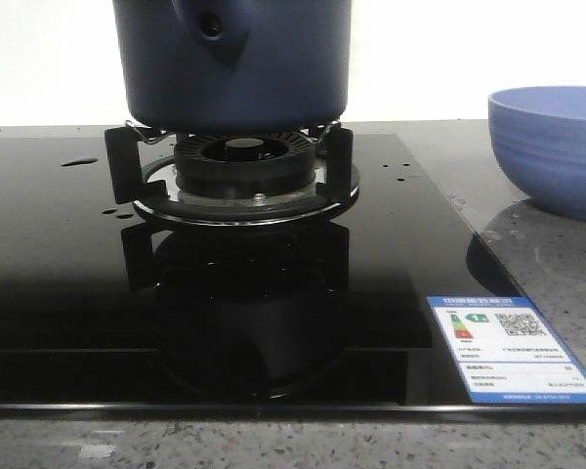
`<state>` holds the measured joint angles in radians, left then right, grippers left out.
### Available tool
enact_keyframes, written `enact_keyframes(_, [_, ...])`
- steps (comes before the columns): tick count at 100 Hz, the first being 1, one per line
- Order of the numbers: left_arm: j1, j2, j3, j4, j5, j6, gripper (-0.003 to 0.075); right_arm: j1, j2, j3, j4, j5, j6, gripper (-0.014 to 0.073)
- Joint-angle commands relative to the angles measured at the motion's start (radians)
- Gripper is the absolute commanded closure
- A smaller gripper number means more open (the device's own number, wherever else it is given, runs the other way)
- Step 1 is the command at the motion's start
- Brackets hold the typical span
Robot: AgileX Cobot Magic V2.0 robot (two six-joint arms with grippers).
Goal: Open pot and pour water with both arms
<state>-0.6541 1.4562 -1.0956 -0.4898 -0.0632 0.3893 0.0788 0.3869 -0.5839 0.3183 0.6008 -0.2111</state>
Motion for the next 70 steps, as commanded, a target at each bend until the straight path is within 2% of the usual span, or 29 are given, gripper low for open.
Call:
enact_keyframes(1, [-0.007, -0.032, -0.04, 0.006, -0.084, 0.001, 0.0232, 0.001, 0.015, -0.035, 0.013, -0.05, -0.014, 0.0129])
enact_keyframes(21, [-0.007, -0.032, -0.04, 0.006, -0.086, 0.001, 0.0329, 0.001, 0.015, -0.035, 0.013, -0.049, -0.014, 0.0129])
enact_keyframes(54, [-0.002, -0.088, -0.04, 0.033, -0.086, 0.001, 0.033, 0.001, 0.015, -0.035, 0.013, -0.042, -0.016, 0.0129])
enact_keyframes(70, [0.037, -0.154, -0.04, 0.043, -0.088, 0.001, 0.033, 0.001, 0.044, -0.05, 0.013, -0.018, -0.016, 0.0129])
